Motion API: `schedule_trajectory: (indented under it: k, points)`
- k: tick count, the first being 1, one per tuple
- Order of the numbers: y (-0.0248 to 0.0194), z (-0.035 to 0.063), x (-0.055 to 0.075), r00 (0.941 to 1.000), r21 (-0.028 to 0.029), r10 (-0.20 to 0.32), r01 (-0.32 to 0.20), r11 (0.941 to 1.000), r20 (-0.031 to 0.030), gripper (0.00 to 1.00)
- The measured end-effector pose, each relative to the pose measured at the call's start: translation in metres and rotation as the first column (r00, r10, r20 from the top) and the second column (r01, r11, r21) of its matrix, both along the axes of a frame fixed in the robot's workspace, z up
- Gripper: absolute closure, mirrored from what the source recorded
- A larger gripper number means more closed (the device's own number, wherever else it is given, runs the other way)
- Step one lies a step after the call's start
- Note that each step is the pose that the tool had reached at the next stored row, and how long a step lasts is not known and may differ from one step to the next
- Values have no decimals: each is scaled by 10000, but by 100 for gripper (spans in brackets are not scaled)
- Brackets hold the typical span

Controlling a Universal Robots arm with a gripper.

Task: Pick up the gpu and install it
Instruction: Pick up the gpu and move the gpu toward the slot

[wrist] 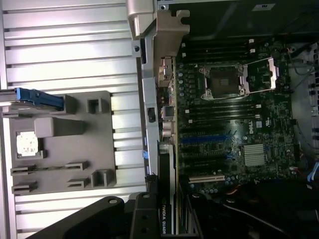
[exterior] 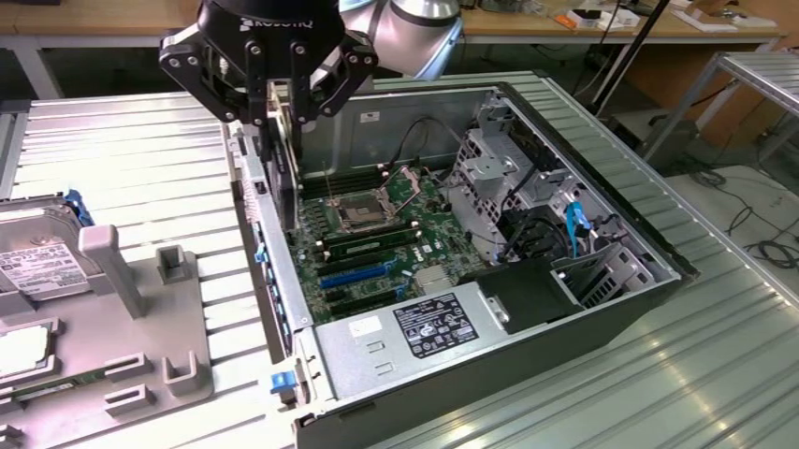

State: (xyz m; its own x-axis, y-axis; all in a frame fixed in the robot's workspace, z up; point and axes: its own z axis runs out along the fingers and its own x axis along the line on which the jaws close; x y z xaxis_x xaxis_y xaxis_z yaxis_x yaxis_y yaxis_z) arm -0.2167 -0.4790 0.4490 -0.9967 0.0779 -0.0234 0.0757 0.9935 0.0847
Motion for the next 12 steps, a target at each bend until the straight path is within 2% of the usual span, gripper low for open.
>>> schedule_trajectory:
  k: [12]
  points:
    - [3,0,109,10000,0,0,0,10000,0,73]
